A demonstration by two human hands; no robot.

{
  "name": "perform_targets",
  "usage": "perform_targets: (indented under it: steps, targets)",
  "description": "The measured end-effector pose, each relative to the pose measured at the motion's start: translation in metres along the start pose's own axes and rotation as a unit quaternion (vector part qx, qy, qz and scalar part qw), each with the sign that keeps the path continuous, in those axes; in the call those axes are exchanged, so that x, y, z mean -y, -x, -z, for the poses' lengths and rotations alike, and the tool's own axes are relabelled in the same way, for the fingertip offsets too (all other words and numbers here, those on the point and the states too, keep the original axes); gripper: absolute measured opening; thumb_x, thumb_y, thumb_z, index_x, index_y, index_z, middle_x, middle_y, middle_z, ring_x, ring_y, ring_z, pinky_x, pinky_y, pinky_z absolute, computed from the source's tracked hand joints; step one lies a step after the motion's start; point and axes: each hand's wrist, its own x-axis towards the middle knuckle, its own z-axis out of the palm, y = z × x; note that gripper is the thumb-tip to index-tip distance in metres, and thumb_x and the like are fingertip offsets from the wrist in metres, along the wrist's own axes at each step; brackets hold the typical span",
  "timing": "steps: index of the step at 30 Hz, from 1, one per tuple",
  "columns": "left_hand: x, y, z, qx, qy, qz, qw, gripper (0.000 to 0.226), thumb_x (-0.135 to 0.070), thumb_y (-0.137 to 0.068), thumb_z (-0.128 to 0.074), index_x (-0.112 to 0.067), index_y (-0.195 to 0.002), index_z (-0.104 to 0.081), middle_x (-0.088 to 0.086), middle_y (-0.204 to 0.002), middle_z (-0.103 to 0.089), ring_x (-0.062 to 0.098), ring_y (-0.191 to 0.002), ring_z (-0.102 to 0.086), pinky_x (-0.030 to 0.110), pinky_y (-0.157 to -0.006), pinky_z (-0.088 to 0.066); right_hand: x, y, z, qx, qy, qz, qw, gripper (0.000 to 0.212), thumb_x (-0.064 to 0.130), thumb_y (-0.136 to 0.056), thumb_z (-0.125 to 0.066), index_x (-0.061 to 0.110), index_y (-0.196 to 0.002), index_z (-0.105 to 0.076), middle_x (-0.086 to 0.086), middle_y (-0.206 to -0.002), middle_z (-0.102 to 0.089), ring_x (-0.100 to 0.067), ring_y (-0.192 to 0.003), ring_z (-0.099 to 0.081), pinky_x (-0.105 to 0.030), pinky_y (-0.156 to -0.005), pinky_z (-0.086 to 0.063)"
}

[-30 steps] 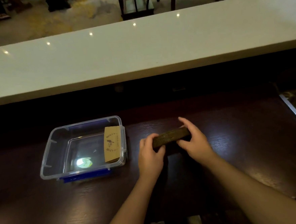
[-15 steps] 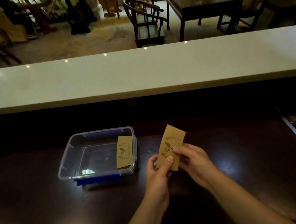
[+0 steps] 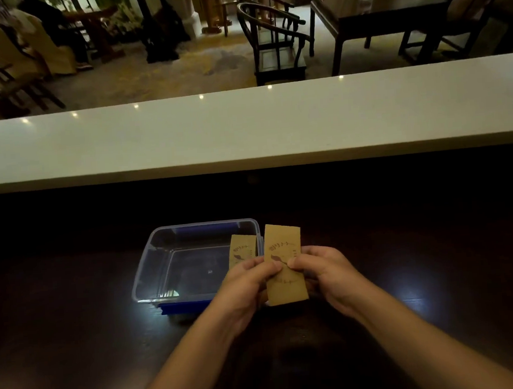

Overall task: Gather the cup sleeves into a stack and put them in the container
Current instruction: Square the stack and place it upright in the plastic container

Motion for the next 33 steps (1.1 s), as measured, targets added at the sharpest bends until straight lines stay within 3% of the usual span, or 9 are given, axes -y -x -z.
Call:
perform_targets:
  steps: [5,9,12,15,17,21,29,33]
  targets:
    - [-0.018,-0.008,0.041,-0.058,-0.033,-0.046,0.997,0.017,-0.009,-0.087,-0.062,-0.007,-0.102,-0.070,0.009,-0.088,-0.075,0.022,-0.081,-0.071,0.037,-0.068,-0.058,0.009,-0.019,-0.035,0.045,-0.019,0.007,0.999,0.024,0.015,-0.088,-0.064,0.007,-0.110,-0.069,-0.012,-0.102,-0.076,-0.025,-0.091,-0.073,-0.034,-0.080,-0.059]
    - [-0.034,-0.021,0.093,-0.132,-0.067,-0.067,0.987,0.016,-0.010,-0.089,-0.060,-0.009,-0.104,-0.066,0.013,-0.100,-0.071,0.026,-0.093,-0.068,0.037,-0.074,-0.055,0.005,-0.038,-0.049,-0.050,0.017,0.027,0.998,0.022,0.022,-0.090,-0.062,0.011,-0.109,-0.068,-0.007,-0.094,-0.071,-0.021,-0.088,-0.066,-0.037,-0.082,-0.055]
    - [-0.034,-0.039,0.127,-0.165,-0.119,-0.037,0.978,0.023,-0.013,-0.089,-0.062,-0.008,-0.111,-0.062,0.014,-0.105,-0.069,0.028,-0.098,-0.066,0.042,-0.082,-0.055,-0.006,-0.050,-0.048,-0.113,0.119,0.018,0.986,0.044,0.026,-0.089,-0.063,0.014,-0.131,-0.056,-0.004,-0.117,-0.066,-0.020,-0.106,-0.063,-0.042,-0.090,-0.054]
    - [-0.029,-0.056,0.141,-0.164,-0.159,0.012,0.974,0.020,-0.013,-0.090,-0.061,-0.008,-0.109,-0.059,0.014,-0.100,-0.069,0.027,-0.092,-0.067,0.041,-0.080,-0.056,-0.017,-0.059,-0.047,-0.114,0.139,-0.015,0.984,0.055,0.028,-0.088,-0.065,0.014,-0.139,-0.048,-0.006,-0.131,-0.060,-0.025,-0.117,-0.059,-0.047,-0.099,-0.050]
    - [-0.025,-0.066,0.146,-0.154,-0.161,0.053,0.973,0.023,-0.013,-0.090,-0.062,-0.006,-0.111,-0.059,0.016,-0.101,-0.069,0.029,-0.093,-0.068,0.042,-0.079,-0.056,-0.024,-0.063,-0.045,-0.109,0.129,-0.025,0.985,0.050,0.023,-0.089,-0.064,0.012,-0.136,-0.052,-0.008,-0.128,-0.064,-0.023,-0.110,-0.063,-0.043,-0.095,-0.052]
    - [-0.019,-0.080,0.147,-0.114,-0.157,0.125,0.973,0.027,-0.015,-0.088,-0.063,-0.006,-0.114,-0.060,0.015,-0.106,-0.071,0.028,-0.094,-0.069,0.040,-0.078,-0.057,-0.029,-0.064,-0.048,-0.106,0.089,-0.035,0.990,0.032,0.013,-0.091,-0.061,0.009,-0.123,-0.062,-0.005,-0.101,-0.072,-0.016,-0.090,-0.070,-0.024,-0.070,-0.054]
    - [-0.011,-0.096,0.127,-0.100,-0.176,0.137,0.970,0.022,-0.014,-0.090,-0.060,-0.007,-0.111,-0.058,0.013,-0.103,-0.069,0.025,-0.090,-0.067,0.036,-0.069,-0.056,-0.029,-0.066,-0.048,-0.103,0.089,-0.027,0.990,0.015,0.010,-0.092,-0.059,0.017,-0.099,-0.070,-0.014,-0.097,-0.074,-0.019,-0.085,-0.070,-0.019,-0.061,-0.054]
    - [-0.009,-0.098,0.125,-0.135,-0.223,0.111,0.959,0.013,-0.014,-0.088,-0.062,-0.011,-0.100,-0.058,0.010,-0.094,-0.068,0.022,-0.083,-0.066,0.033,-0.064,-0.054,-0.032,-0.067,-0.048,-0.102,0.090,-0.026,0.990,0.018,0.011,-0.092,-0.059,0.013,-0.107,-0.070,-0.016,-0.100,-0.073,-0.019,-0.085,-0.070,-0.018,-0.060,-0.053]
